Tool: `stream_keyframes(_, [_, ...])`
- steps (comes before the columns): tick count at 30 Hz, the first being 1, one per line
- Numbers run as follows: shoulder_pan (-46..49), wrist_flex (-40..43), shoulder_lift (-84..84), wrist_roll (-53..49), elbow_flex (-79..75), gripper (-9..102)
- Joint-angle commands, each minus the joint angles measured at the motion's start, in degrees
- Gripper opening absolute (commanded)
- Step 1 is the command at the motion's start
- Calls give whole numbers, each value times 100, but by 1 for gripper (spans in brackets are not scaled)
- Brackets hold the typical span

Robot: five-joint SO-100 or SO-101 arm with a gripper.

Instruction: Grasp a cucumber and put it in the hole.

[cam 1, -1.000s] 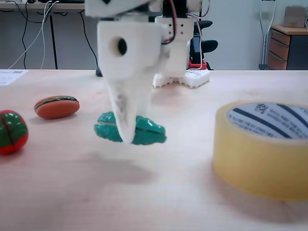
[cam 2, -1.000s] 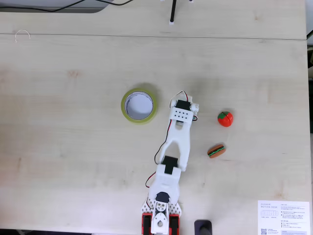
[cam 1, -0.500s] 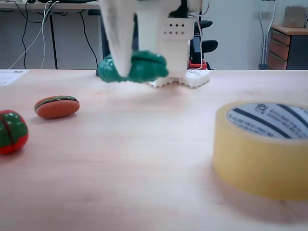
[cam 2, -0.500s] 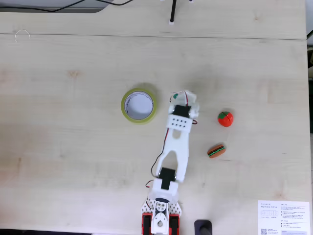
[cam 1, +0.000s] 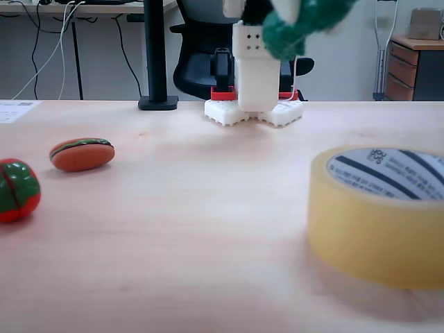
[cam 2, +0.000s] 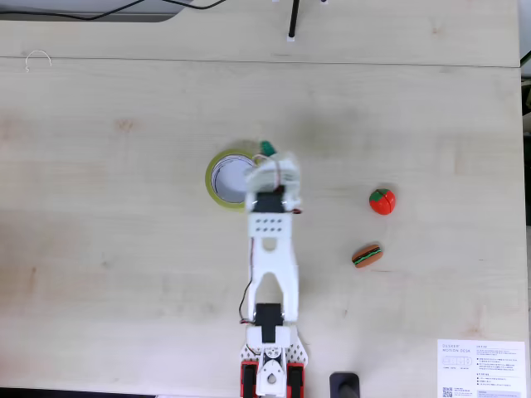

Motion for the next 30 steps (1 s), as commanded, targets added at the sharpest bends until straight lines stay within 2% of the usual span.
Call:
stream_keyframes(1, [-325, -35, 650, 826, -176, 7])
stream_keyframes(5, [-589, -44, 721, 1635, -176, 7])
stream_keyframes(18, [-1020, -422, 554, 3313, -158, 8])
stream_keyframes(26, [-1002, -756, 483, 3349, -158, 8])
stream_keyframes(28, [-1011, -756, 492, 3349, -158, 14])
stream_keyframes(30, [-1011, -756, 510, 3349, -158, 25])
